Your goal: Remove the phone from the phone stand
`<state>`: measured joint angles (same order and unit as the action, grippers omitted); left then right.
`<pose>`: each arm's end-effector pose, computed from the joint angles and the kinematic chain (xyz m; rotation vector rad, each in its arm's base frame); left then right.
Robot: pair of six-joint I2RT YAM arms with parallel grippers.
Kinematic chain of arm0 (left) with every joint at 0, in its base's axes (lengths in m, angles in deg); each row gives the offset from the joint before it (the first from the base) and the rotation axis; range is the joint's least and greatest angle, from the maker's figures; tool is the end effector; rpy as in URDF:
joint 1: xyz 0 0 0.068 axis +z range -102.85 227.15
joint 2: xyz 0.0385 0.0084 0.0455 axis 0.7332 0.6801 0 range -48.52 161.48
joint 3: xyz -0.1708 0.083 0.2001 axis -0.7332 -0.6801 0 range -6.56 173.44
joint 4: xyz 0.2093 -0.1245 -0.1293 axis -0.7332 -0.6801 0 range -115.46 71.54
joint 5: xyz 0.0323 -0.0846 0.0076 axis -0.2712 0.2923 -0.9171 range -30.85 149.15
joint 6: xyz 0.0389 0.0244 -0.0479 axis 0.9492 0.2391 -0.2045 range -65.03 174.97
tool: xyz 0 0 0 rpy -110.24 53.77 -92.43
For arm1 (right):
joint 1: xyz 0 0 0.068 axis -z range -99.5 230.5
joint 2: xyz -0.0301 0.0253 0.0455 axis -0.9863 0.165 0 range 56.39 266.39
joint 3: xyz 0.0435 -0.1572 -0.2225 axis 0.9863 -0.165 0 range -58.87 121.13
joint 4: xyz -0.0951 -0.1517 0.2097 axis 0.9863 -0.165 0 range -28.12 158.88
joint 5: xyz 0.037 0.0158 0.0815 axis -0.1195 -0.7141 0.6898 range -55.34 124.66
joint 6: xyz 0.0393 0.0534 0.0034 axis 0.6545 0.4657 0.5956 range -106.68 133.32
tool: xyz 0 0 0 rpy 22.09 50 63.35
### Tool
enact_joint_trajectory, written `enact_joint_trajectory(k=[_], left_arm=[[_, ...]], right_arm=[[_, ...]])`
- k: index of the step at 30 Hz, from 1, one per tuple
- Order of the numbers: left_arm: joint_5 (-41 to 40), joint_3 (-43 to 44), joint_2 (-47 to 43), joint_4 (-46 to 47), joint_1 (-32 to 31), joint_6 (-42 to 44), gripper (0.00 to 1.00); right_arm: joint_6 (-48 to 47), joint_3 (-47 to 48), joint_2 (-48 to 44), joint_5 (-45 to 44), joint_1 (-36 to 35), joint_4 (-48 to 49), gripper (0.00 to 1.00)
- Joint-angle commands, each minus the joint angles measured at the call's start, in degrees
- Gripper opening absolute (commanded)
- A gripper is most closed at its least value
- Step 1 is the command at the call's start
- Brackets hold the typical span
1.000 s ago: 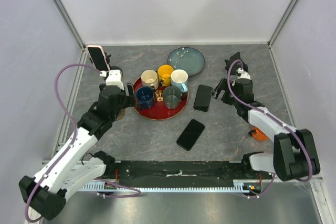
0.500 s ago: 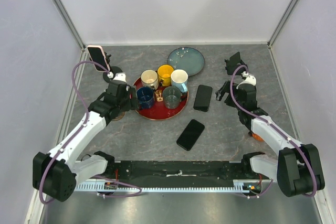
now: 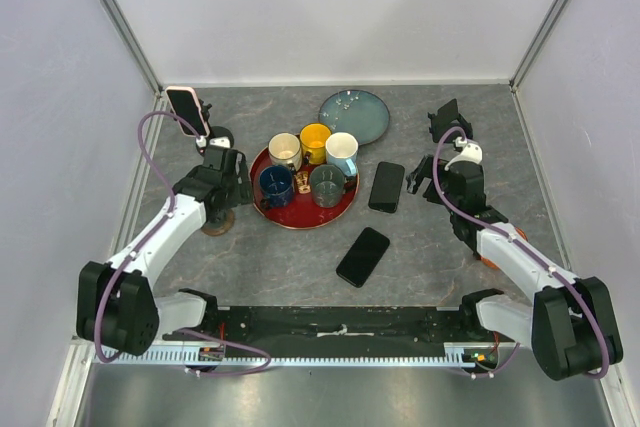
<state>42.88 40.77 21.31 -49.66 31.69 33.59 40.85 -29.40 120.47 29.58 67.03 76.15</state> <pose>0.2592 -0.0563 0.2198 -0.2417 2.4451 0.0785 0.2576 0.0568 0.1974 0.3078 2.0414 0.3543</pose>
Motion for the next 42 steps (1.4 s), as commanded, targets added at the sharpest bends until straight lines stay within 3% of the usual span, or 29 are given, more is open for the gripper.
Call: enact_joint_trajectory(k=[1,9,15,25,33,42], left_arm=[[-3.15,2.50,1.63,-0.53,0.96,-0.50,0.86],[-3.94,3.03,2.34,-1.93,1.14,-1.11,0.86],[1.14,3.11,-2.92,-0.62,1.05,-1.64,0.87],[5.90,15.32,-7.16,0.35,0.96,-2.70,0.88],[-4.55,21.31,-0.83,8.60,4.29,-1.11,0.88],[-13.50,19.47,7.68,24.50,10.54,-2.43,0.88]], right_arm=[[-0.90,0.06,-1.32,-1.68,-0.76,2.49,0.98],[-1.16,-0.12,-1.76,-1.95,-1.03,2.40,0.98],[-1.43,0.32,-1.50,-1.42,-1.12,2.22,0.98],[-2.04,0.94,-0.97,-0.72,-1.73,2.31,0.98],[-3.09,1.20,-1.14,-0.81,-3.31,2.40,0.98],[-4.59,1.73,-0.71,-0.81,-6.30,3.10,0.98]])
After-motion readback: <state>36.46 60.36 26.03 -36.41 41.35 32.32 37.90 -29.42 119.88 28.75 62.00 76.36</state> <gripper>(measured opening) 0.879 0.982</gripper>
